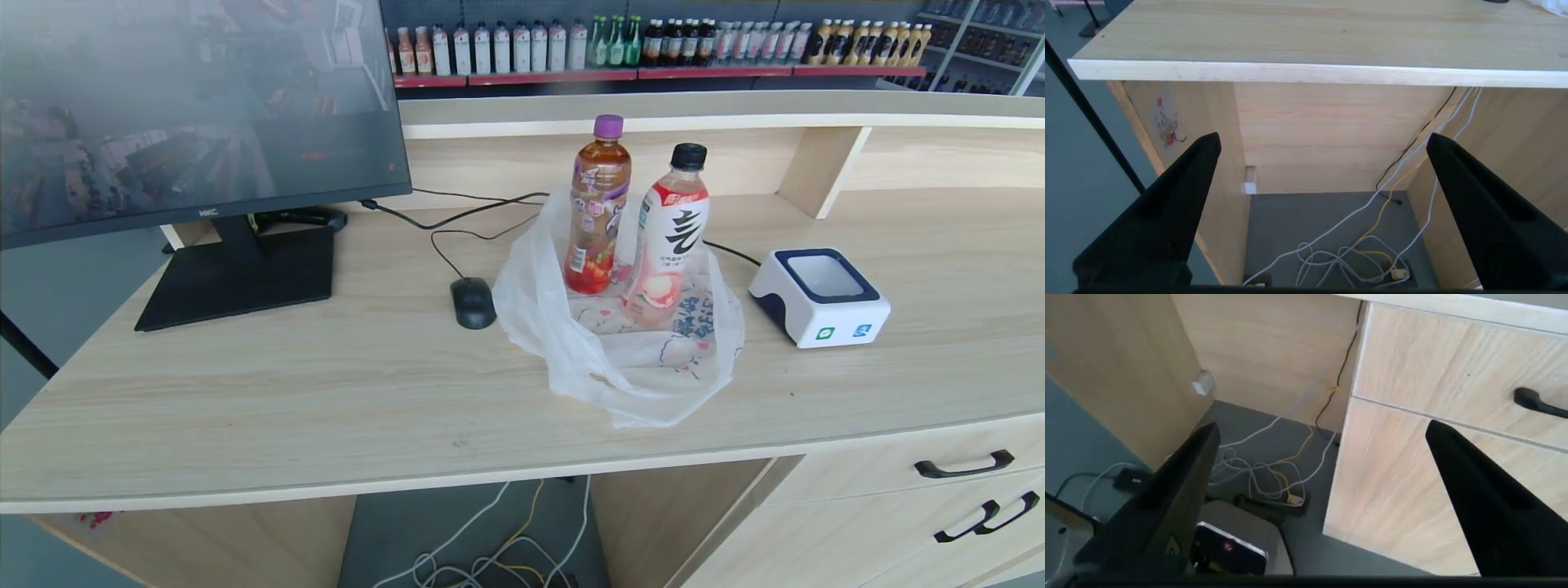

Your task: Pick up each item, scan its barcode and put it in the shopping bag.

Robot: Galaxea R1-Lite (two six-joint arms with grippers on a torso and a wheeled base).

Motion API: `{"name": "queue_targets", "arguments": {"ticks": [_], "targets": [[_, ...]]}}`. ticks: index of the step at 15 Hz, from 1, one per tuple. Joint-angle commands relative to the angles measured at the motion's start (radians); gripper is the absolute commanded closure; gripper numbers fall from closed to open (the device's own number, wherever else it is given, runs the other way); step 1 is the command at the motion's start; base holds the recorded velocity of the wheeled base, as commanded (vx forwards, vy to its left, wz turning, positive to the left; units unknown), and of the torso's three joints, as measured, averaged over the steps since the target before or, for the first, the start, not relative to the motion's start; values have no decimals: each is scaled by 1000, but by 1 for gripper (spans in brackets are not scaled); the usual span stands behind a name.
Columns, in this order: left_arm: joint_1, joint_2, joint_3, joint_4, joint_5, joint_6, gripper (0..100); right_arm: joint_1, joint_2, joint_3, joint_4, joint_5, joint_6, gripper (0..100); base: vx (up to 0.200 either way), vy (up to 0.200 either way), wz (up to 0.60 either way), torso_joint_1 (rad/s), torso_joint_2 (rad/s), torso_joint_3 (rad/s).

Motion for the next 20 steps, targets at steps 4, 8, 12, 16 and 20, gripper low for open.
{"name": "queue_targets", "arguments": {"ticks": [4,8,12,16,20], "targets": [[0,1,0,0,0,-1,0,-202,18,0,12,0,24,0,0,0,0,0,0,0],[0,0,0,0,0,-2,0,-298,-44,2,9,2,55,0,0,0,0,0,0,0],[0,0,0,0,0,-2,0,-335,-119,2,12,3,44,0,0,0,0,0,0,0],[0,1,0,0,0,-2,0,-335,-119,2,12,5,49,0,-150,0,0,2,-2,-2],[0,0,0,0,0,2,0,-335,-119,2,12,3,49,0,-50,0,0,1,-1,1]]}}
